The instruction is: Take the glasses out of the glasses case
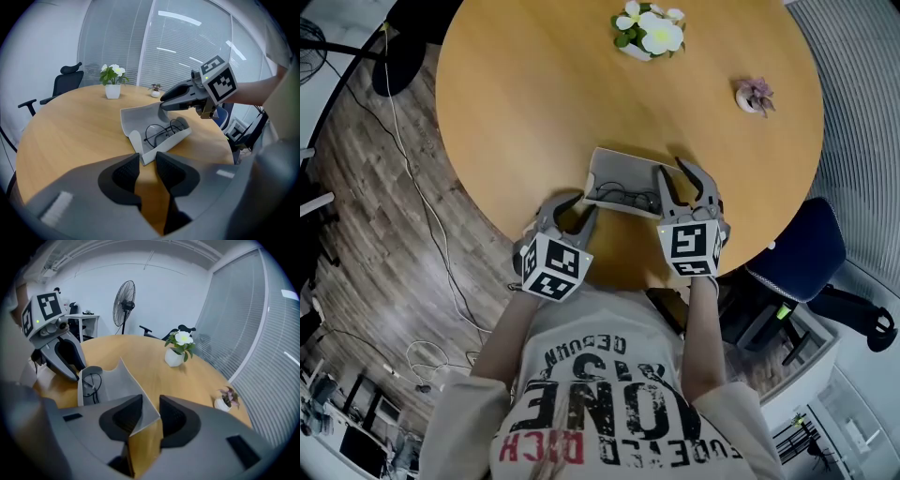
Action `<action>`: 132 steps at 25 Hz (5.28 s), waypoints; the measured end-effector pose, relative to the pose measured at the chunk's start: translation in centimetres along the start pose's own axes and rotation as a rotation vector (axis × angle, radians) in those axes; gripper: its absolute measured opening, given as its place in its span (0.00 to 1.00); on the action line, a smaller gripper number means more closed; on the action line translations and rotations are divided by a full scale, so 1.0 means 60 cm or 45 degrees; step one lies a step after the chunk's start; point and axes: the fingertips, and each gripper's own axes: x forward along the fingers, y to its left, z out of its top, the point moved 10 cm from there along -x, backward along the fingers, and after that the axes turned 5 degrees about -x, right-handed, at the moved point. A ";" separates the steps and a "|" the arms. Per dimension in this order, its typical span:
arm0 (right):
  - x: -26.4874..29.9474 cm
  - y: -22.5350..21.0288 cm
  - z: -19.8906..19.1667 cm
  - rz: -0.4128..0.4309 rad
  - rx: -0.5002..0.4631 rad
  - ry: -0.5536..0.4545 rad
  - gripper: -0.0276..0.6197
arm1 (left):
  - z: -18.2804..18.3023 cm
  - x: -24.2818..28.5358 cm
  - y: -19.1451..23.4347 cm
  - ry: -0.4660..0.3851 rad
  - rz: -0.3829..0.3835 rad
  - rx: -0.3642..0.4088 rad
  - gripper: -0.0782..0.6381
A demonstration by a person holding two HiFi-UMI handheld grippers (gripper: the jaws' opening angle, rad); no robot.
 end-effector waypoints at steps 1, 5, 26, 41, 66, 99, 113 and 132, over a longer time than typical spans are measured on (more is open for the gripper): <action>0.000 0.000 0.000 0.001 0.002 -0.001 0.21 | 0.000 0.000 0.000 0.001 0.001 0.000 0.28; -0.003 0.002 -0.001 0.001 0.044 -0.007 0.21 | 0.000 -0.001 -0.003 0.000 0.013 -0.008 0.28; -0.087 0.005 0.011 -0.053 0.449 -0.250 0.23 | 0.021 -0.043 -0.008 -0.163 0.029 -0.078 0.28; -0.230 0.046 0.017 -0.150 0.879 -0.573 0.09 | 0.071 -0.163 -0.038 -0.543 0.069 -0.068 0.13; -0.299 0.100 -0.007 -0.246 1.059 -0.600 0.08 | 0.143 -0.117 -0.059 -0.267 -0.226 0.410 0.24; -0.279 0.088 -0.062 -0.349 1.248 -0.434 0.08 | 0.144 0.127 -0.101 0.675 -0.299 1.355 0.16; -0.280 0.096 -0.057 -0.339 1.236 -0.429 0.08 | 0.142 0.104 -0.102 0.545 -0.260 1.252 0.14; -0.295 0.106 -0.038 -0.312 1.169 -0.503 0.08 | 0.183 -0.019 -0.117 0.283 -0.103 1.159 0.13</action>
